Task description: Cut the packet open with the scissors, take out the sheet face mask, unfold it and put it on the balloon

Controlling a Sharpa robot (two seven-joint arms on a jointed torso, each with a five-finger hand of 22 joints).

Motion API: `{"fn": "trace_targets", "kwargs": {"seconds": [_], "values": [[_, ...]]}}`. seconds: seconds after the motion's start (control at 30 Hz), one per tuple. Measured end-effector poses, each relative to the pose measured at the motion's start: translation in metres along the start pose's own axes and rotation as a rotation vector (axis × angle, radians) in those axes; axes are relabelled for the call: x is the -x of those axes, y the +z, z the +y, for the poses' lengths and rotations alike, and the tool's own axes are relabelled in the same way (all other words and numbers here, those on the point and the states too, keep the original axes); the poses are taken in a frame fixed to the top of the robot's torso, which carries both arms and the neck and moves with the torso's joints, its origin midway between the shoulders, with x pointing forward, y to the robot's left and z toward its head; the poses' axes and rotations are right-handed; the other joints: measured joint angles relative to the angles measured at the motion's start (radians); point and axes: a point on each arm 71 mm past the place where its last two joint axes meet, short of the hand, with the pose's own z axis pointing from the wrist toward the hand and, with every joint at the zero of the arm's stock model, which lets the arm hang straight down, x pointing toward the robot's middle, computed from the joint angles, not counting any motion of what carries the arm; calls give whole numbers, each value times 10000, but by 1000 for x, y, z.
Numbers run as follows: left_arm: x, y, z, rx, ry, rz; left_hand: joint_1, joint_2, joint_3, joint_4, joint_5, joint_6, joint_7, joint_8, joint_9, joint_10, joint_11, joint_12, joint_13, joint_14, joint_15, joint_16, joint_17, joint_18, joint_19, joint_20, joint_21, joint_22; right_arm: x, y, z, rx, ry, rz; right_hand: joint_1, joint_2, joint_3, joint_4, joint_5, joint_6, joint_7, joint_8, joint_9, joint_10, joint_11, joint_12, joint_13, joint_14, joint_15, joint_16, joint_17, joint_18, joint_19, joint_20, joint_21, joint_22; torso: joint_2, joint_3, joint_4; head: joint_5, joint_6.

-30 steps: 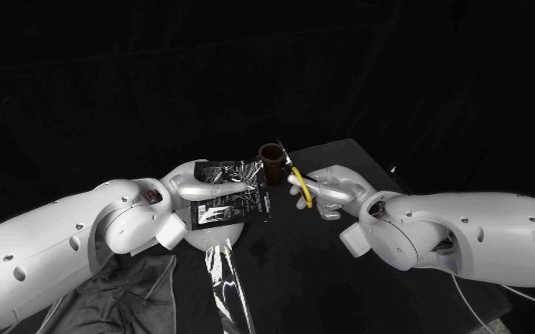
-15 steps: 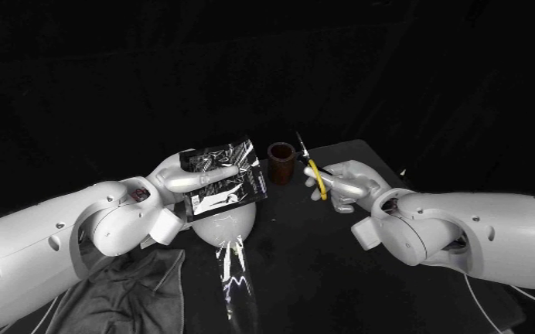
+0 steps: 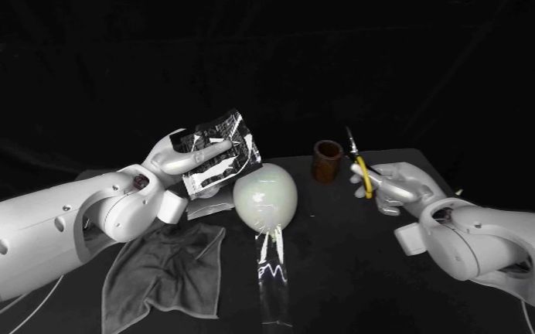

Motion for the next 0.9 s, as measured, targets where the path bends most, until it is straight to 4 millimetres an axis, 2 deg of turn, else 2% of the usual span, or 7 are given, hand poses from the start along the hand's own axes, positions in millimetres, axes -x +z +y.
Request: {"fn": "trace_targets", "kwargs": {"seconds": [0.13,0.23,0.27,0.37,0.47,0.67,0.9], "values": [[14,-22,4,-128,267,-781,57,-57,71,-154,0,-34,35,-12,0,-164,57,-134,-38,-187,50,-126,12,-4,-140,7,-62,-13,0,3,-1,24,-43,-11,0,0,-1,1,0,8,-9,-27,41,0,0,2,1,20,-19,-3,-1,-3,0,0,0,-1,-62,-12,55,655,-219],[24,-38,9,-157,496,-1319,132,-133,110,-364,0,-76,134,-54,-1,-292,142,-223,-54,-357,123,-257,12,-55,-283,67,-62,-21,-1,5,-2,46,-66,4,0,0,-2,2,1,11,-12,-37,42,0,0,10,1,33,-32,-31,-5,-4,0,0,0,-4,-107,-12,95,1017,-379],[26,-42,11,-155,559,-1457,135,-136,98,-402,0,-53,158,-78,-7,-322,144,-238,-54,-378,143,-257,12,-40,-297,53,-87,-21,-1,5,-2,50,-73,7,0,0,-12,12,0,12,-13,-38,42,0,0,11,1,33,-32,-36,-6,-4,-1,0,0,-6,-128,-12,113,1202,-456],[32,-57,21,-34,750,-1864,135,-136,69,-481,3,-72,215,-169,-98,-506,213,-325,-77,-574,196,-390,8,11,-495,109,-163,-21,-2,7,-4,58,-87,32,0,1,-125,43,1,22,-24,-56,43,0,0,21,1,34,-31,-37,-10,-5,-1,1,-1,-8,-177,-13,144,1606,-634],[34,-70,34,165,893,-2173,183,-184,0,-560,6,-132,327,-318,-192,-881,308,-325,-90,-887,331,-590,-39,17,-839,201,-306,-55,-3,8,-4,74,-95,54,53,54,-139,55,2,22,-26,-66,59,-1,-1,30,1,36,-32,-38,-14,-7,-1,1,-6,-7,-223,-8,171,1916,-773],[37,-91,60,573,1084,-2617,186,-181,-54,-719,8,-141,424,-543,-354,-1308,487,-325,-89,-1201,499,-788,-68,19,-1193,357,-403,-55,-2,9,-6,83,-113,35,53,54,-139,55,2,22,-27,-98,110,-1,-1,33,1,37,-31,-39,-21,-11,-1,1,-7,-4,-292,-13,211,2290,-971],[35,-112,89,1013,1225,-2938,186,-181,-107,-830,8,-103,461,-581,-402,-1379,487,-325,-88,-1236,494,-830,-69,18,-1278,392,-403,-48,-1,9,-6,90,-129,3,53,54,-139,55,3,24,-30,-138,110,-1,-1,40,1,40,-30,-76,-40,-14,-2,1,-7,0,-342,-16,223,2625,-1138]]}}
